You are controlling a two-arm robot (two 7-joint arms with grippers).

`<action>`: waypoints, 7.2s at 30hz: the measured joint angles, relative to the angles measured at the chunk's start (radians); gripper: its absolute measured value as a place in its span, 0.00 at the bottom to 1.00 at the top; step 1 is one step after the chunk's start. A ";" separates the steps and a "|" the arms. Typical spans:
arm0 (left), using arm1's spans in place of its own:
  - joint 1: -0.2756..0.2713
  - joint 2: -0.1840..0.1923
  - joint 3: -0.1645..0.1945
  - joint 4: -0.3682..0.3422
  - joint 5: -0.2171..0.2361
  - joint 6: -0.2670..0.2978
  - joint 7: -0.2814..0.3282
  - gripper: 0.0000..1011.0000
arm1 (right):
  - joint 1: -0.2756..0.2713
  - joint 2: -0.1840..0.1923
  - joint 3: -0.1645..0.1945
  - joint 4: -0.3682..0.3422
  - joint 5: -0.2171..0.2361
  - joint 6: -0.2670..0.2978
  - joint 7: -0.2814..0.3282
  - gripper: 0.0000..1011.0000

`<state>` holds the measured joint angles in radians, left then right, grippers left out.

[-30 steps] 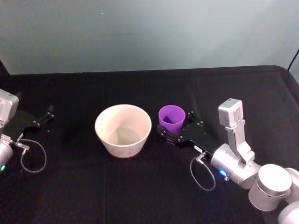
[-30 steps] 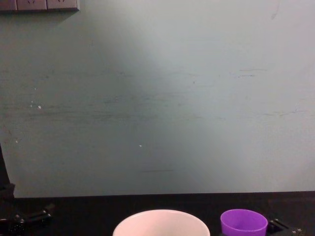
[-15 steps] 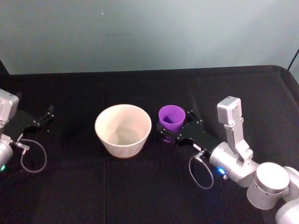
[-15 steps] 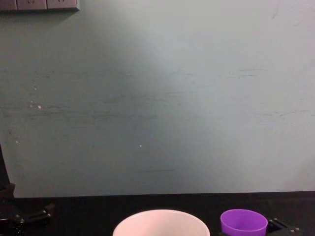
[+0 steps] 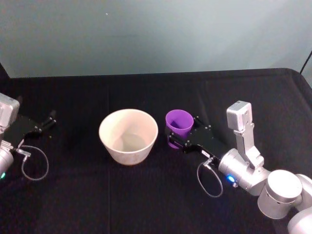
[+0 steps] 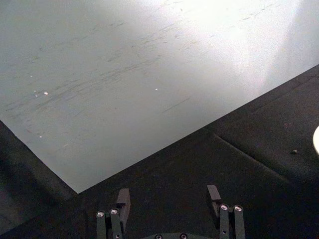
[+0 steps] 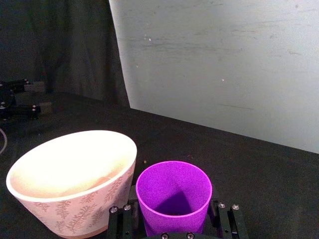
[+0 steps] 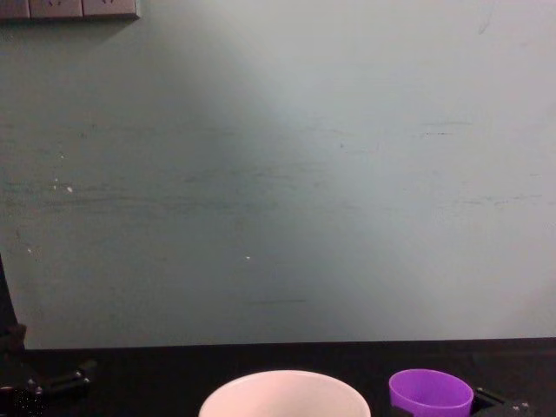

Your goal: Pick up the cup and pour the mung beans from the cup into the bowl.

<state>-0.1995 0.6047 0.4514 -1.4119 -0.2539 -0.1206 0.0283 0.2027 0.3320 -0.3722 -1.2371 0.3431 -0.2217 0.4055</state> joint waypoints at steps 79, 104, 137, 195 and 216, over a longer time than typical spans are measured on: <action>0.000 0.000 0.000 0.000 0.000 0.000 0.000 0.99 | -0.051 0.122 0.188 -0.641 0.028 0.492 -0.127 0.73; 0.000 0.000 0.000 0.000 0.000 0.000 0.000 0.99 | -0.051 0.122 0.188 -0.639 0.027 0.491 -0.126 0.73; 0.000 0.000 0.000 0.000 0.000 0.000 0.000 0.99 | -0.051 0.122 0.188 -0.639 0.027 0.491 -0.126 0.73; 0.000 0.000 0.000 0.000 0.000 0.000 0.000 0.99 | -0.051 0.122 0.188 -0.639 0.027 0.491 -0.126 0.73; 0.000 0.000 0.000 0.000 0.000 0.000 0.000 0.99 | -0.051 0.122 0.188 -0.639 0.027 0.491 -0.126 0.73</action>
<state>-0.1995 0.6047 0.4514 -1.4120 -0.2538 -0.1205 0.0283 0.1513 0.4537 -0.1846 -1.8764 0.3702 0.2691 0.2795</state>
